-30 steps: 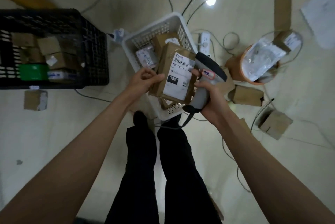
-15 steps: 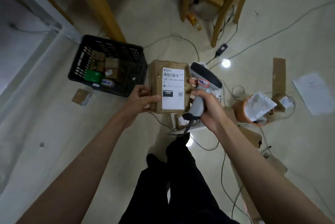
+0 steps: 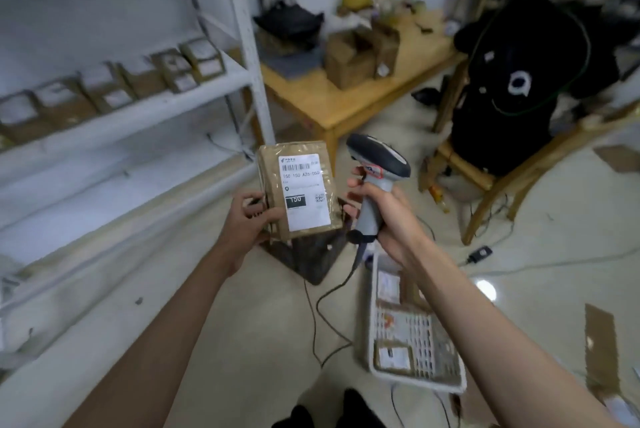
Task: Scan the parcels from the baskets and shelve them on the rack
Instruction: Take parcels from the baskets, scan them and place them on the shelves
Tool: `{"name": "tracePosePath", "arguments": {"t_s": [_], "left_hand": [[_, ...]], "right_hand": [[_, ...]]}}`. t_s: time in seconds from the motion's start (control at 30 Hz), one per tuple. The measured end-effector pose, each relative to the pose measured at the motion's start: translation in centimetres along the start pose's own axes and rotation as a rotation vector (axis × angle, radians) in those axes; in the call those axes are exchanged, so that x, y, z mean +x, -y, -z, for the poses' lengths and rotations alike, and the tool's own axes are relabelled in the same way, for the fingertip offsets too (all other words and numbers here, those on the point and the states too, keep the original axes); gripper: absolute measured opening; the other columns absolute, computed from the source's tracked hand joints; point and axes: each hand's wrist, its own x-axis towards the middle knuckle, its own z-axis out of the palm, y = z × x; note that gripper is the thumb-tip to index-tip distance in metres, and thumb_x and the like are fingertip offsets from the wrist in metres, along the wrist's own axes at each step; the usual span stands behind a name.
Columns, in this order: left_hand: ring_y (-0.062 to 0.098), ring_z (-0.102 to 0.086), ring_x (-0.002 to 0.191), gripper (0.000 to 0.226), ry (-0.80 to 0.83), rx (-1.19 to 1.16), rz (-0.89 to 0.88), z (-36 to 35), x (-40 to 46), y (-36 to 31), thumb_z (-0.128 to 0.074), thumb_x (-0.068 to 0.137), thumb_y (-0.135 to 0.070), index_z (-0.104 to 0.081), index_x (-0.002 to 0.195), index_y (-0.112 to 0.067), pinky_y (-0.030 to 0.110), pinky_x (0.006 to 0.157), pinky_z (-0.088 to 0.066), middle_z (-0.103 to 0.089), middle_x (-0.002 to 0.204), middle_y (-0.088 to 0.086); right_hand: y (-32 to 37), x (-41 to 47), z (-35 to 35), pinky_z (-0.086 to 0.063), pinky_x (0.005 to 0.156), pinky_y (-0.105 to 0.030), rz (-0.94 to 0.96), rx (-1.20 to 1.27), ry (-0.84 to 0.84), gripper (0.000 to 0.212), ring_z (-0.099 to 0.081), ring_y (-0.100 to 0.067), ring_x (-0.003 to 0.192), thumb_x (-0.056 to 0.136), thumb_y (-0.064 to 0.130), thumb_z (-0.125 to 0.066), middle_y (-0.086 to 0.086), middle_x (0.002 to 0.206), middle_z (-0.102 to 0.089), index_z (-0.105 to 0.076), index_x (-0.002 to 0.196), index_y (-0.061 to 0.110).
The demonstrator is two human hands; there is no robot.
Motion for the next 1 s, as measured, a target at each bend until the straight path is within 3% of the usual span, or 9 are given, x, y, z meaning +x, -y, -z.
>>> {"name": "tracePosePath", "arguments": {"t_s": [0.07,0.2,0.37,0.47,0.53,0.6,0.7,0.8,1.0], "left_hand": [[0.011,-0.074,0.075,0.048,-0.066,-0.03,-0.064,1.5,-0.1,-2.2,-0.075,0.087,-0.005,-0.048,0.125,-0.015,0.027,0.056,-0.058,-0.071,0.097,0.001],[0.016,-0.069,0.098,0.054,-0.188,-0.012,-0.202,3.8,0.1,-6.5,-0.081,0.084,-0.018,-0.048,0.126,-0.029,0.025,0.063,-0.058,-0.062,0.117,0.005],[-0.005,-0.069,0.078,0.064,-0.296,0.04,-0.37,5.6,0.5,-10.9,-0.085,0.08,-0.022,-0.047,0.128,-0.038,0.017,0.057,-0.055,-0.058,0.119,0.001],[0.004,-0.068,0.088,0.066,-0.354,0.062,-0.444,6.2,0.7,-13.0,-0.086,0.079,-0.023,-0.046,0.129,-0.039,0.016,0.057,-0.054,-0.057,0.123,0.002],[0.014,-0.067,0.1,0.067,-0.403,0.072,-0.491,6.5,0.9,-14.1,-0.086,0.078,-0.023,-0.046,0.128,-0.041,0.019,0.059,-0.056,-0.057,0.126,0.002],[0.021,-0.063,0.114,0.069,-0.457,0.093,-0.532,6.6,1.1,-15.0,-0.087,0.076,-0.024,-0.045,0.128,-0.041,0.033,0.075,-0.061,-0.056,0.132,0.001],[0.023,-0.054,0.126,0.073,-0.524,0.148,-0.6,6.7,1.4,-15.9,-0.088,0.075,-0.021,-0.045,0.132,-0.038,0.049,0.099,-0.053,-0.051,0.139,-0.002],[0.025,-0.052,0.127,0.078,-0.576,0.207,-0.635,6.6,1.6,-16.6,-0.089,0.074,-0.022,-0.042,0.135,-0.035,0.051,0.105,-0.048,-0.047,0.146,0.001],[0.024,-0.05,0.129,0.08,-0.658,0.269,-0.672,6.5,2.1,-17.0,-0.09,0.071,-0.024,-0.041,0.133,-0.036,0.052,0.108,-0.045,-0.046,0.143,-0.001]], "right_hand": [[1.7,0.3,-3.0,-0.049,0.058,-0.024,0.019,-0.023,0.099,0.023,-0.064,-0.014,0.071,0.094,-0.008,-0.053,-0.008,0.089,-0.068,-0.065,0.109,0.005],[4.3,1.2,-7.6,-0.049,0.056,-0.023,0.086,-0.206,0.203,0.021,-0.064,-0.015,0.071,0.094,-0.005,-0.056,-0.012,0.096,-0.072,-0.064,0.113,0.001],[6.0,2.5,-10.8,-0.048,0.049,-0.022,0.146,-0.316,0.323,0.013,-0.064,-0.014,0.066,0.091,-0.002,-0.061,-0.012,0.096,-0.077,-0.066,0.101,0.004],[6.9,3.0,-12.1,-0.047,0.049,-0.023,0.178,-0.376,0.403,0.011,-0.063,-0.014,0.067,0.082,0.008,-0.067,-0.021,0.1,-0.075,-0.07,0.093,0.009],[7.7,3.1,-12.9,-0.046,0.051,-0.023,0.194,-0.407,0.44,0.017,-0.063,-0.015,0.069,0.071,0.019,-0.073,-0.024,0.103,-0.073,-0.072,0.087,0.013],[8.4,3.4,-13.5,-0.047,0.052,-0.025,0.209,-0.44,0.47,0.031,-0.064,-0.015,0.072,0.064,0.027,-0.077,-0.022,0.106,-0.072,-0.072,0.091,0.014],[9.3,3.8,-14.2,-0.046,0.055,-0.028,0.22,-0.471,0.533,0.018,-0.065,-0.018,0.075,0.07,0.023,-0.075,-0.022,0.111,-0.07,-0.072,0.087,0.016],[10.0,4.3,-14.7,-0.045,0.058,-0.029,0.242,-0.489,0.58,0.006,-0.064,-0.017,0.076,0.08,0.014,-0.069,-0.025,0.106,-0.07,-0.07,0.086,0.014],[10.7,5.5,-15.2,-0.045,0.055,-0.027,0.225,-0.474,0.62,0.006,-0.064,-0.015,0.072,0.089,0.0,-0.066,-0.025,0.104,-0.072,-0.071,0.089,0.003]]}}
